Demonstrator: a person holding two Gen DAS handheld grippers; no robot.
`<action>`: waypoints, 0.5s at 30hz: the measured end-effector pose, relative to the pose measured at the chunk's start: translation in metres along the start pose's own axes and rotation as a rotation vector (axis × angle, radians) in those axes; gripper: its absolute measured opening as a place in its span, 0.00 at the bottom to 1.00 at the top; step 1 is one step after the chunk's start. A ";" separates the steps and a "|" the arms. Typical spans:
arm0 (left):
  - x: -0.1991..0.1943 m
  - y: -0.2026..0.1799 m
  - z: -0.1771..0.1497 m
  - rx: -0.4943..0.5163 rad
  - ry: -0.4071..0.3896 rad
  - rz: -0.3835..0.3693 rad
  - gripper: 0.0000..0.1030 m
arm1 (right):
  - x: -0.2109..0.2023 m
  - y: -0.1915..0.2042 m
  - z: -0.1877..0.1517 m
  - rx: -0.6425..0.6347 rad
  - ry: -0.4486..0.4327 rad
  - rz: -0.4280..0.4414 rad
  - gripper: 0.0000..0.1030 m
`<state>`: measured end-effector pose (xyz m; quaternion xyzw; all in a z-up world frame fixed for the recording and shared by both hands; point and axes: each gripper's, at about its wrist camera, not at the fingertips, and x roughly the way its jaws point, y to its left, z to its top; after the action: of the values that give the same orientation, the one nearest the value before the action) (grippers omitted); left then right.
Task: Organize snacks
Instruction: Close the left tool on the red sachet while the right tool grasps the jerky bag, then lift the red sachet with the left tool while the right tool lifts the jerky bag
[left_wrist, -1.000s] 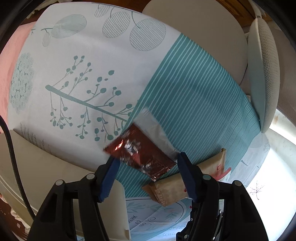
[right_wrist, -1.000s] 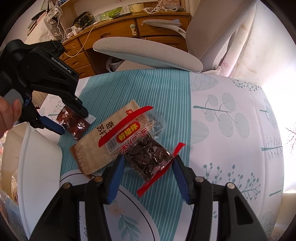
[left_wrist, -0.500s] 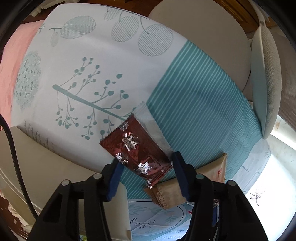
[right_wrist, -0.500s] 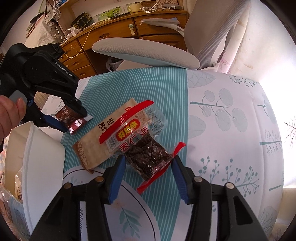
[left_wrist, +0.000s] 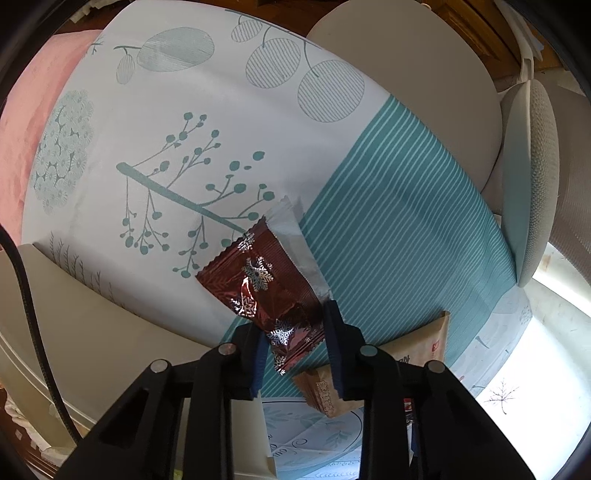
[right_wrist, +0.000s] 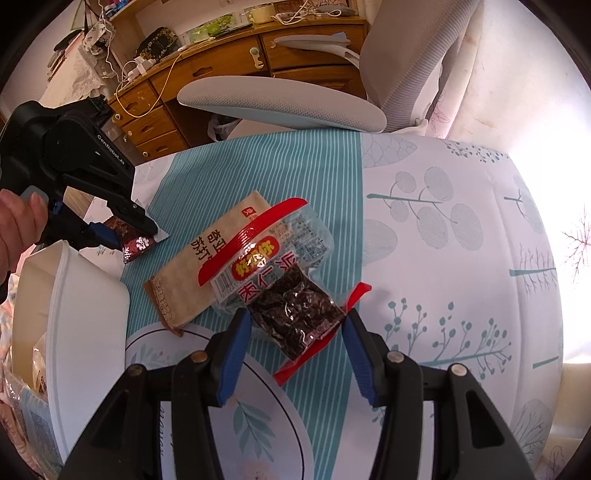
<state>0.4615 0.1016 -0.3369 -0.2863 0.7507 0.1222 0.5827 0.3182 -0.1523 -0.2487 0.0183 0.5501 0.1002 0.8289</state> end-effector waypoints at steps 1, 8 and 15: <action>0.000 0.002 -0.001 -0.001 0.000 -0.002 0.22 | 0.000 0.001 0.000 0.001 0.002 0.001 0.50; -0.008 0.015 -0.007 0.017 0.015 -0.016 0.16 | -0.003 0.002 -0.004 0.005 0.014 0.012 0.49; -0.025 0.013 -0.021 0.035 0.005 -0.042 0.14 | -0.010 0.004 -0.009 0.011 0.020 0.024 0.49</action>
<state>0.4408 0.1084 -0.3087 -0.2922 0.7481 0.0959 0.5881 0.3056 -0.1511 -0.2425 0.0283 0.5588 0.1074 0.8218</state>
